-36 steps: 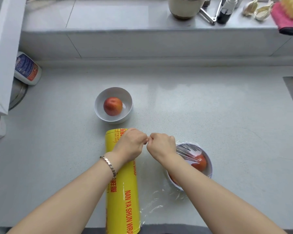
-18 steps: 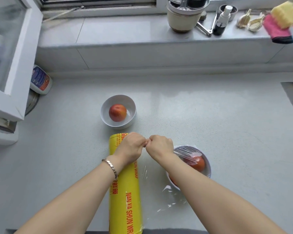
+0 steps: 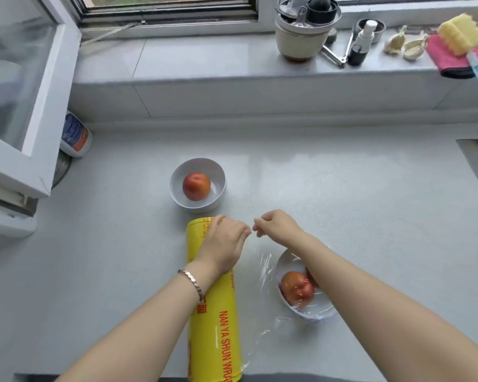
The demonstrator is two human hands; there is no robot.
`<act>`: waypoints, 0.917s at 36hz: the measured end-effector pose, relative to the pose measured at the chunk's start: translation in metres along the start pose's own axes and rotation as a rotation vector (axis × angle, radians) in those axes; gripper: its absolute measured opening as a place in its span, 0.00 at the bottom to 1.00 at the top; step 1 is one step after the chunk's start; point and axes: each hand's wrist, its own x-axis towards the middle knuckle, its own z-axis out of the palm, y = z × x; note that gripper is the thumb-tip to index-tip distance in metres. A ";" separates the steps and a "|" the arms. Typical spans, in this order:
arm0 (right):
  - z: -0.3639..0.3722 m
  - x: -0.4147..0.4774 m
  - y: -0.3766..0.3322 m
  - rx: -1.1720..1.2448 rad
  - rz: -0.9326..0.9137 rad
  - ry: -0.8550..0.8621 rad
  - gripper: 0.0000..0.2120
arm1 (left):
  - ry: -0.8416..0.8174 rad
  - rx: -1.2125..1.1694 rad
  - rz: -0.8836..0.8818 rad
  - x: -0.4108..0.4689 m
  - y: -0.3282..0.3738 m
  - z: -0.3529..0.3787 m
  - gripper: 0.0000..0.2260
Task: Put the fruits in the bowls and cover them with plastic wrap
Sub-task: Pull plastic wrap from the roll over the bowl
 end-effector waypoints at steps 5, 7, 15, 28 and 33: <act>-0.016 -0.022 0.005 0.236 0.013 -0.156 0.10 | 0.070 0.146 -0.230 -0.017 0.002 -0.009 0.28; -0.021 -0.030 0.006 0.354 -0.009 -0.158 0.10 | 0.068 0.156 -0.406 -0.029 0.007 -0.013 0.32; -0.006 -0.046 0.014 -0.077 -0.183 0.009 0.20 | -0.059 -0.180 -1.119 -0.052 0.023 -0.033 0.49; 0.026 -0.049 0.022 -0.476 -0.359 -0.060 0.13 | 0.038 -0.782 -1.147 -0.054 0.018 -0.027 0.37; 0.031 -0.047 0.022 -0.506 -0.354 -0.027 0.14 | 0.018 -0.920 -1.184 -0.059 0.013 -0.027 0.33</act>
